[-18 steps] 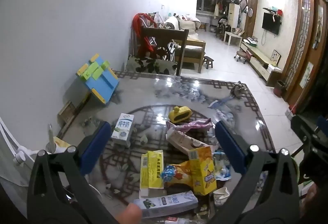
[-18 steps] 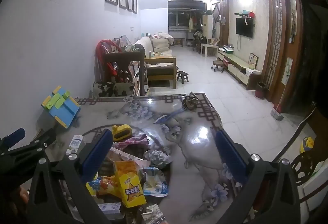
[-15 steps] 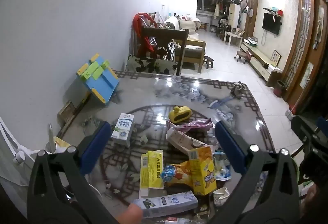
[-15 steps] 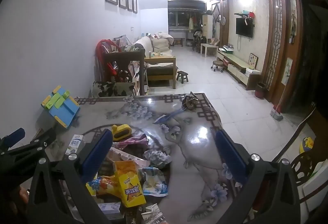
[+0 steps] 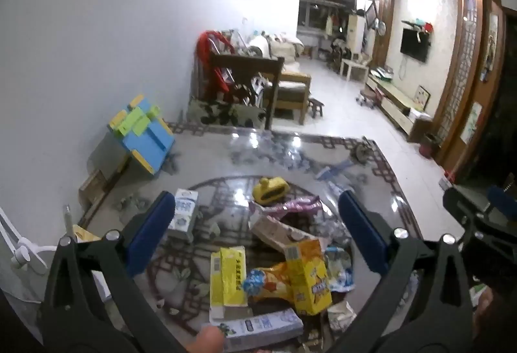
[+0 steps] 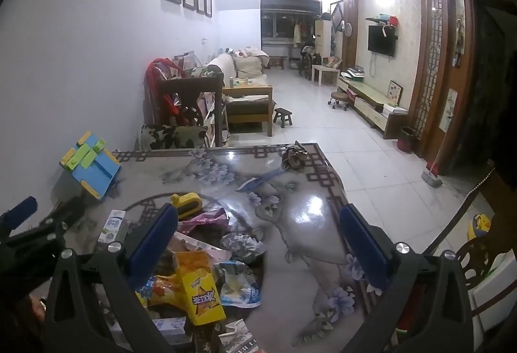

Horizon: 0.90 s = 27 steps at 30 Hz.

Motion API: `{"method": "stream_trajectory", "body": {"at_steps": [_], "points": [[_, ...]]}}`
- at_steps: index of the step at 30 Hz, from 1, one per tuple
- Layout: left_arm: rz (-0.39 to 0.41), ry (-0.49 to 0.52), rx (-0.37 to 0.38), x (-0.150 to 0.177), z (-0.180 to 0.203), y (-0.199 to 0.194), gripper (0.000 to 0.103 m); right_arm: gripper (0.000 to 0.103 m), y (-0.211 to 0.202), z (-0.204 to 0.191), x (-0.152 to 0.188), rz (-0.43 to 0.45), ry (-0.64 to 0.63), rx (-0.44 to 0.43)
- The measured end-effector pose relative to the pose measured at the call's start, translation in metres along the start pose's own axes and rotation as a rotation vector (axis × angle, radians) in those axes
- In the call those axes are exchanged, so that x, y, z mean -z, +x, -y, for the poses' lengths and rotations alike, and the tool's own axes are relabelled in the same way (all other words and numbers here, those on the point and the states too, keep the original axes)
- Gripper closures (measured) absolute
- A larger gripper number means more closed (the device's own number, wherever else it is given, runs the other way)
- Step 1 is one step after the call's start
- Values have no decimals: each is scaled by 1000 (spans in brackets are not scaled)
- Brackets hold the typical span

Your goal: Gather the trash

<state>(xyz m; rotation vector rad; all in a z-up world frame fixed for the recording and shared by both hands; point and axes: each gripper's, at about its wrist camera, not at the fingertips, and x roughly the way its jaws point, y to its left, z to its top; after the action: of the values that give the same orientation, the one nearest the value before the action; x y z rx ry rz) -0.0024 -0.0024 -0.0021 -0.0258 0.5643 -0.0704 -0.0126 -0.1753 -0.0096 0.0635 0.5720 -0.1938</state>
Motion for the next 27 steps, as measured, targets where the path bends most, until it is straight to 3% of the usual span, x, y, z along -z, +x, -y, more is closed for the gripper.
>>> {"method": "stream_trajectory", "body": {"at_steps": [12,19,27], "points": [[-68,53,-116,6,5,13,4,7,-3,2,-4,5,1,13],[-79,61,-134,4,7,11,4,7,-4,3,-5,10,-14,20],[-61,65,-91,-5,13,0,4,7,-6,1,-6,12,-15,20]]}}
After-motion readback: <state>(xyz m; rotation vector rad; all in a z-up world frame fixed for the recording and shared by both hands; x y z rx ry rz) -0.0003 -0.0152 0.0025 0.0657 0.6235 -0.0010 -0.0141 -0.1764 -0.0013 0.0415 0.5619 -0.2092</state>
